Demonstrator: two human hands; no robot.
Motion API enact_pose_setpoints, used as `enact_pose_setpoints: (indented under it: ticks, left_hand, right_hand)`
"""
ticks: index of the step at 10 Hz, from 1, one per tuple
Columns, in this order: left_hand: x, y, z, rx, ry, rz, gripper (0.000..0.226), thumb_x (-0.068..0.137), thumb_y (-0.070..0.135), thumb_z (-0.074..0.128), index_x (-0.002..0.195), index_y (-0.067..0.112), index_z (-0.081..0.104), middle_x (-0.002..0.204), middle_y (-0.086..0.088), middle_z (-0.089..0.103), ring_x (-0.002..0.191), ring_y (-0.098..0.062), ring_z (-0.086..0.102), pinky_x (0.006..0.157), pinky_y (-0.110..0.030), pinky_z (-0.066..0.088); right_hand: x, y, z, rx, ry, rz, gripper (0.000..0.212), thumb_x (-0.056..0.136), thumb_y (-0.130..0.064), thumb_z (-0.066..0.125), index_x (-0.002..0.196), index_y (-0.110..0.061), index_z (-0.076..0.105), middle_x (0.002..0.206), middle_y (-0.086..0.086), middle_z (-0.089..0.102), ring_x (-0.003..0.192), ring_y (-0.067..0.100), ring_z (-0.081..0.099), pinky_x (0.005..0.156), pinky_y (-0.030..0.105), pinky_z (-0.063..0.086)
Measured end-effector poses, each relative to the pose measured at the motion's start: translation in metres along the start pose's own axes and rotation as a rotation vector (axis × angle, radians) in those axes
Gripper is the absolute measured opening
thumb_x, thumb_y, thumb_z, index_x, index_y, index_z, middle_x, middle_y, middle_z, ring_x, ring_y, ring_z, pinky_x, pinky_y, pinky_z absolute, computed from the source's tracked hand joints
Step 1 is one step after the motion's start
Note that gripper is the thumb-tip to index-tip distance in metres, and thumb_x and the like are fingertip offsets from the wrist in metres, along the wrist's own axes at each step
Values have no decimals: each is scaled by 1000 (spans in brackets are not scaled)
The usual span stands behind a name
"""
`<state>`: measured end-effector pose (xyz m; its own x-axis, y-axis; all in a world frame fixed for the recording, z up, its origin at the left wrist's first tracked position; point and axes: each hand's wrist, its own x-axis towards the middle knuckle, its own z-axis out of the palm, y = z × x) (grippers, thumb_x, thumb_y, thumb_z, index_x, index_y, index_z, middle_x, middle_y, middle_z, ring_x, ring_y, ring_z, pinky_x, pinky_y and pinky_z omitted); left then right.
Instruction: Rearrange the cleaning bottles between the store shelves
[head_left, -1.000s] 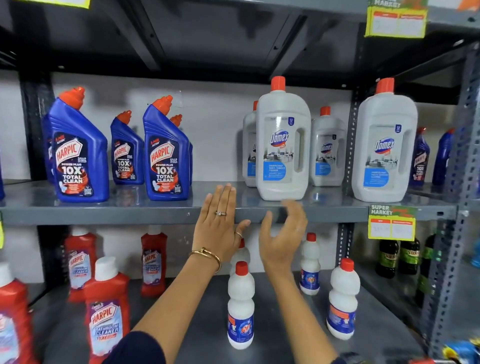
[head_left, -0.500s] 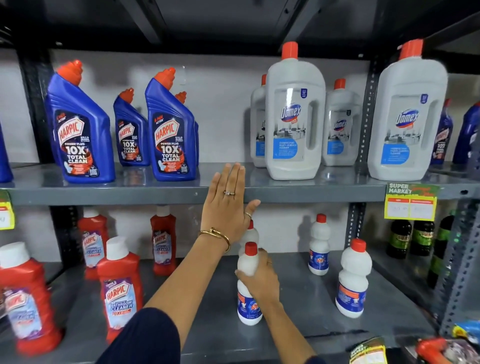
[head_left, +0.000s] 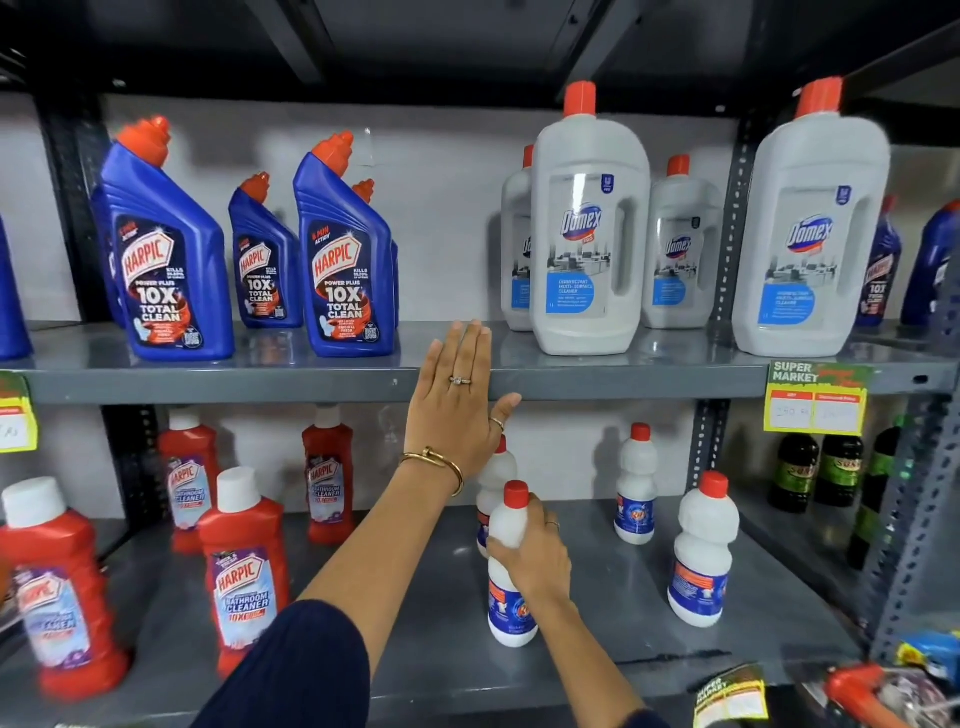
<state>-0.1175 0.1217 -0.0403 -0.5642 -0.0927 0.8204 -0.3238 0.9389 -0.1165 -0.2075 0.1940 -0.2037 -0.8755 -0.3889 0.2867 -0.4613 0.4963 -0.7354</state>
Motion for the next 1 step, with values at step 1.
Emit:
enact_pose_setpoints:
  ticks: [1]
  left_hand:
    - [1,0,-2,-4,-20,-19,71,90,51,20,132,10,-21,154,-12,-3,140,-25,-10,100,-27,-30]
  right_hand:
    - [-3,-3,-7,50,-5,-44,84,67,-45,72,133,-21,26,130,11,45,113,30,51,92,44,49]
